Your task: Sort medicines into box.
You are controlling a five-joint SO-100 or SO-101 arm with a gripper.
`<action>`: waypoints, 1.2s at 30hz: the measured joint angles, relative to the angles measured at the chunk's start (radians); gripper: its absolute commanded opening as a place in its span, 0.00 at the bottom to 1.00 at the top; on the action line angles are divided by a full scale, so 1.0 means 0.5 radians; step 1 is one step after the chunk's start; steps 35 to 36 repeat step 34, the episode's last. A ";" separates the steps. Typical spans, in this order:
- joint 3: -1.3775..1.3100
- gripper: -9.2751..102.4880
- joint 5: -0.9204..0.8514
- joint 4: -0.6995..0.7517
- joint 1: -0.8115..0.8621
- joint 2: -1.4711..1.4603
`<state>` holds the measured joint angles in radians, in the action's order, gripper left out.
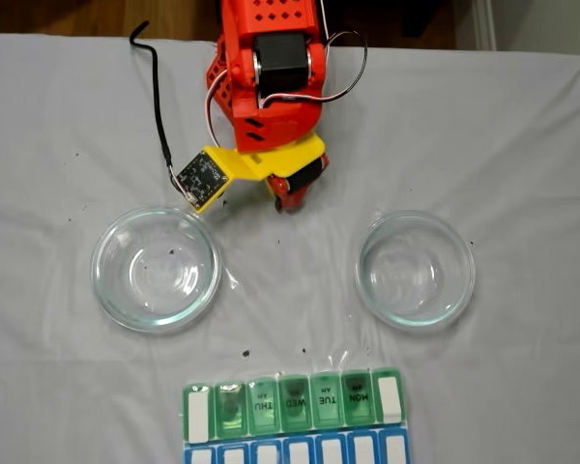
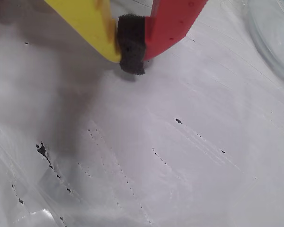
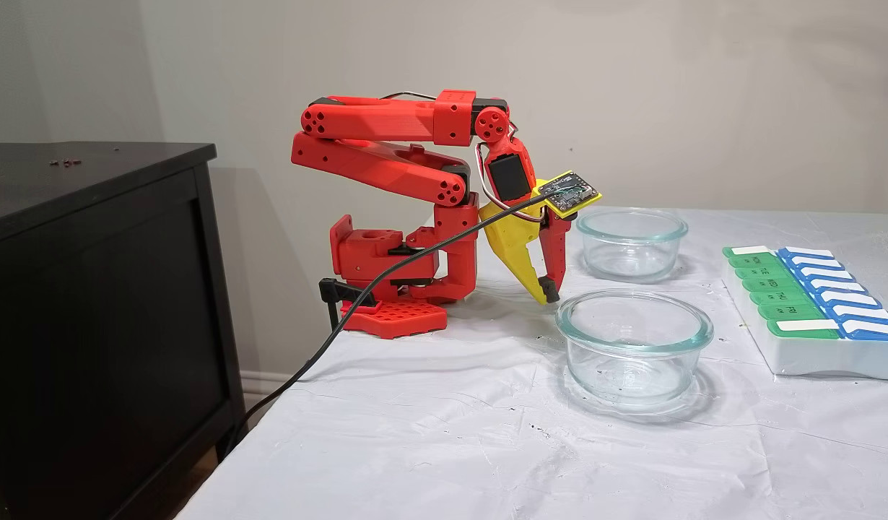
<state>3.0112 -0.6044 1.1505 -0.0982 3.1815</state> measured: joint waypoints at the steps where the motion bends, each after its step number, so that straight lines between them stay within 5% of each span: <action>1: 0.000 0.08 0.000 0.000 0.000 0.000; 27: 0.003 0.08 -0.098 -0.021 -0.009 0.000; 29: 0.052 0.11 -0.279 -0.049 -0.021 0.000; 34: 0.233 0.13 -1.476 0.098 -0.025 0.012; 36: 0.233 0.13 -1.476 0.098 -0.025 0.012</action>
